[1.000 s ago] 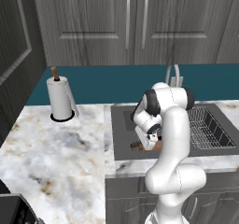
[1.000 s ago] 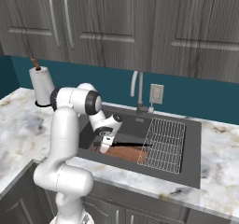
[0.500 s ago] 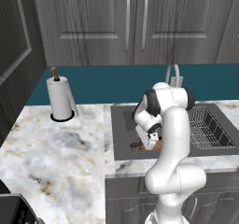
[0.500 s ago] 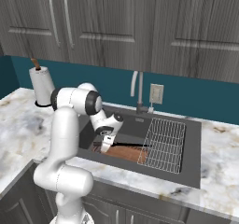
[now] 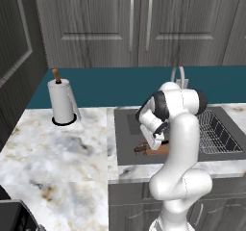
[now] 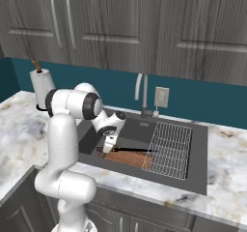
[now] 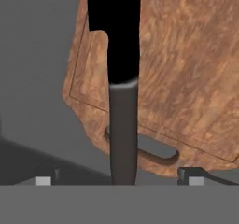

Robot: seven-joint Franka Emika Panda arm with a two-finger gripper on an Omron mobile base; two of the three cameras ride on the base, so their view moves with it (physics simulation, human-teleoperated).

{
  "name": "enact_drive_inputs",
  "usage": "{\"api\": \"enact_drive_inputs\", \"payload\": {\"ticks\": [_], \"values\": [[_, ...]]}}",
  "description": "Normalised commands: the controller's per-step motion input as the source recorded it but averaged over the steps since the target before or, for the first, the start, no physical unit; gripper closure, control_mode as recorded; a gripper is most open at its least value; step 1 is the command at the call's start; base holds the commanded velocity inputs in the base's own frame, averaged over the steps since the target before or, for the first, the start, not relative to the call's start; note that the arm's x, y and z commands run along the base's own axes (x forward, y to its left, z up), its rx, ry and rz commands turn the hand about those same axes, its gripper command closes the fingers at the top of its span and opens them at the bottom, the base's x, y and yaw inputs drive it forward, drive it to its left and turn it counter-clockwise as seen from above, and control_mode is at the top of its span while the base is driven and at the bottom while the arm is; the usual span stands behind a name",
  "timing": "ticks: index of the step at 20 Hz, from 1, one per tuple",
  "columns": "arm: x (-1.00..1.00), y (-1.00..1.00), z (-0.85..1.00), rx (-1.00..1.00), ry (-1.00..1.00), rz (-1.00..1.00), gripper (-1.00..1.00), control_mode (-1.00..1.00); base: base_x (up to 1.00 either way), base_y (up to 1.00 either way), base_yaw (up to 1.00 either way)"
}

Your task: Move the cutting board and knife to the sink. Then move spray from the cabinet to the counter.

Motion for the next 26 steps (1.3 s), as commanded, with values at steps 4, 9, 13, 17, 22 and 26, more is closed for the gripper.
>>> {"api": "enact_drive_inputs", "payload": {"ticks": [4,9,13,17,22,26], "values": [[-0.14,0.0,0.5,-0.05,0.0,-0.06,-1.0,-1.0,0.0,0.0,0.0],[-0.21,0.0,0.5,-0.01,0.0,-0.05,-1.0,-1.0,0.0,0.0,0.0],[-0.27,0.0,0.49,0.0,0.0,-0.06,-1.0,-1.0,0.0,0.0,0.0],[-0.32,0.0,0.47,0.0,0.0,-0.04,-1.0,-1.0,0.0,0.0,0.0],[-0.31,0.0,0.54,0.0,0.0,0.0,-1.0,-1.0,0.0,0.0,0.0],[-0.39,0.0,0.5,-0.01,-0.02,0.0,-1.0,-1.0,0.0,0.0,0.0]]}}
